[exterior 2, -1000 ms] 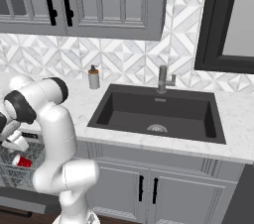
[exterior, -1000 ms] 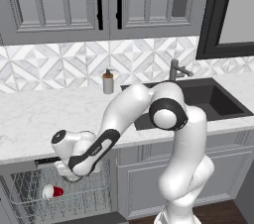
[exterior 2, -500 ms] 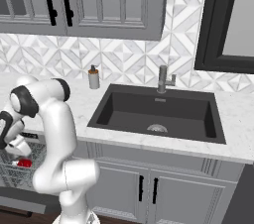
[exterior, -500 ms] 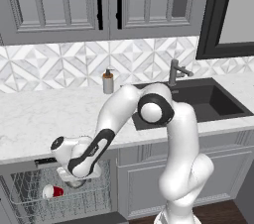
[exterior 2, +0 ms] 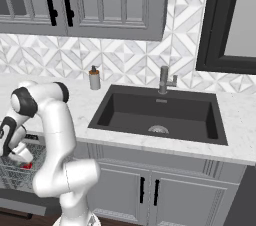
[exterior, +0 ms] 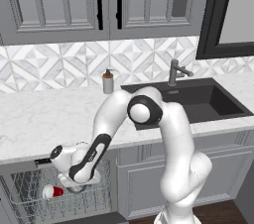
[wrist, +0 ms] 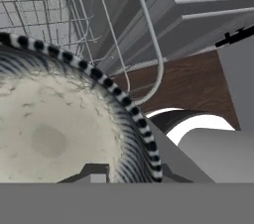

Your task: Pick up the cup and bowl from the counter, place them in the dishwasher, and close the dishwasher door.

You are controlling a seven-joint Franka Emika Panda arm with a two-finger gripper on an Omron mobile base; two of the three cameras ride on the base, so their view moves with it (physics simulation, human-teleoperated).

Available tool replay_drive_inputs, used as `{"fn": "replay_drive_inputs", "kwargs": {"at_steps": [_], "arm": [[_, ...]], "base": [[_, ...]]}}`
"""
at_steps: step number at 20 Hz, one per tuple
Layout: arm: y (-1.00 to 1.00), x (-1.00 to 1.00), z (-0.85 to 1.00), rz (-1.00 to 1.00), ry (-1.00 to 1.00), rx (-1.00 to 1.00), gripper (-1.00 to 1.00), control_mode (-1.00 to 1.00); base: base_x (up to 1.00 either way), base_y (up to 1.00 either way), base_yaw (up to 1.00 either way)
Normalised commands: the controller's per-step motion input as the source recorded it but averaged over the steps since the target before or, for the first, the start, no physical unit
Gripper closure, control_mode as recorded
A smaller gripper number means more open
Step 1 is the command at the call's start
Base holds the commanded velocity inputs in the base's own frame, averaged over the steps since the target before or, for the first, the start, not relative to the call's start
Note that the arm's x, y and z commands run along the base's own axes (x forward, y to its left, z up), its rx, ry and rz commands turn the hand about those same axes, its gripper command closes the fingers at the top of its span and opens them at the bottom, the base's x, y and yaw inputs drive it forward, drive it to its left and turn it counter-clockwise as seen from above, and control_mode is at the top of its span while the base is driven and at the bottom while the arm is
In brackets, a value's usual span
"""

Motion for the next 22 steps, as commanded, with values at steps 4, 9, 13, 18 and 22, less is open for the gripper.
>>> {"fn": "replay_drive_inputs", "kwargs": {"at_steps": [4,9,13,18,22], "arm": [[0.0,0.36,-0.02,0.0,-0.05,-0.02,1.0,-1.0],[0.0,0.26,-0.32,0.01,-0.02,0.0,1.0,-1.0],[0.0,0.16,-0.56,0.03,0.0,0.0,1.0,-1.0],[0.0,0.21,-0.29,0.06,-0.04,0.0,1.0,-1.0],[0.0,0.28,-0.07,0.06,-0.09,0.0,1.0,-1.0]], "base": [[0.0,0.0,0.0],[0.0,0.0,0.0],[0.0,0.0,0.0],[0.0,0.0,0.0],[0.0,0.0,0.0]]}}
